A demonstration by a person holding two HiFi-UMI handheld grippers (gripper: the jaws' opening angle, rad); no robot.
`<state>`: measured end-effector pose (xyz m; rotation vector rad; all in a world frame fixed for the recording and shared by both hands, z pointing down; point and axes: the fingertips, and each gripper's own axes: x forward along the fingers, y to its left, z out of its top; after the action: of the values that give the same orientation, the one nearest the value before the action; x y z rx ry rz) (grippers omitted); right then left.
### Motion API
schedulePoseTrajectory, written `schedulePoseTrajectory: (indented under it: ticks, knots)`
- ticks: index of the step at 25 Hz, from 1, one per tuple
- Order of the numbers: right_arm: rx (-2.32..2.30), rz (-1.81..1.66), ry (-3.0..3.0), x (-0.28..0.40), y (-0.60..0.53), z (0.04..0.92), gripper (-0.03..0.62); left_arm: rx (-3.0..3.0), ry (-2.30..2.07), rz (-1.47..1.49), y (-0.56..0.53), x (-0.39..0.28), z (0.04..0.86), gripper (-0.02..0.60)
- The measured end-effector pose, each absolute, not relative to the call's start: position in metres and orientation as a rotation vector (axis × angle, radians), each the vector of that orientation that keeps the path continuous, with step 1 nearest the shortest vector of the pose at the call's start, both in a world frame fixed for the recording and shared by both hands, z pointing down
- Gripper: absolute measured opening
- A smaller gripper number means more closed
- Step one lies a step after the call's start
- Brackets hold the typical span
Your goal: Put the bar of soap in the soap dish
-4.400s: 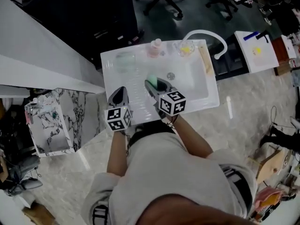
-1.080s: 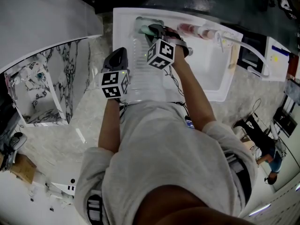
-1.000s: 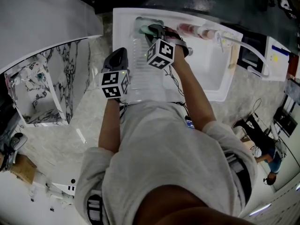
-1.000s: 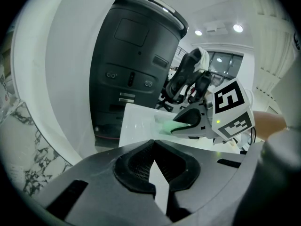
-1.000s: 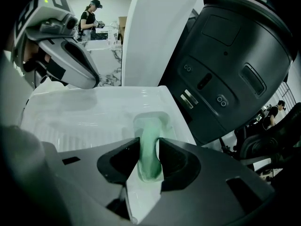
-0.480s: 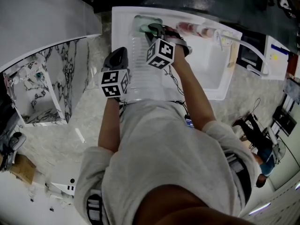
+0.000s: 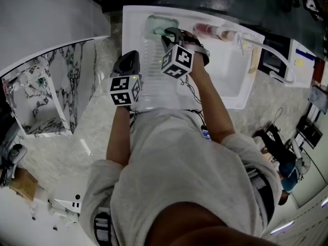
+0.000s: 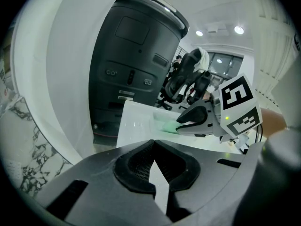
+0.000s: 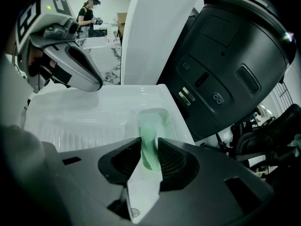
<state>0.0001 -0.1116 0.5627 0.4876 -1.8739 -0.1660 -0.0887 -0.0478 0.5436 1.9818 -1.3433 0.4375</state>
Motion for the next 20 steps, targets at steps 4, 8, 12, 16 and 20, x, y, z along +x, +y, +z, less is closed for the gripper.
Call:
schedulePoseTrajectory:
  ticks: [4,8,12,16,20]
  knots:
    - [0.48,-0.161,-1.863,0.002,-0.107,0.564,0.109,1.984,-1.341,0.434,-0.048,-0.088,0.543,0.018]
    - [0.489,-0.155,-1.856,0.002,-0.103,0.567,0.106,1.985,-1.339,0.431,-0.048,-0.087,0.543,0.018]
    - [0.503,-0.142,-1.856,0.002,-0.103,0.568,0.104,1.98,-1.339,0.428,-0.047,-0.087,0.544,0.018]
    - [0.527,-0.128,-1.848,0.003,-0.109,0.568,0.101,1.978,-1.341,0.423,-0.046,-0.088,0.545,0.018]
    - [0.519,-0.125,-1.852,0.002,-0.116,0.57,0.101,1.972,-1.346,0.41,-0.046,-0.089,0.545,0.018]
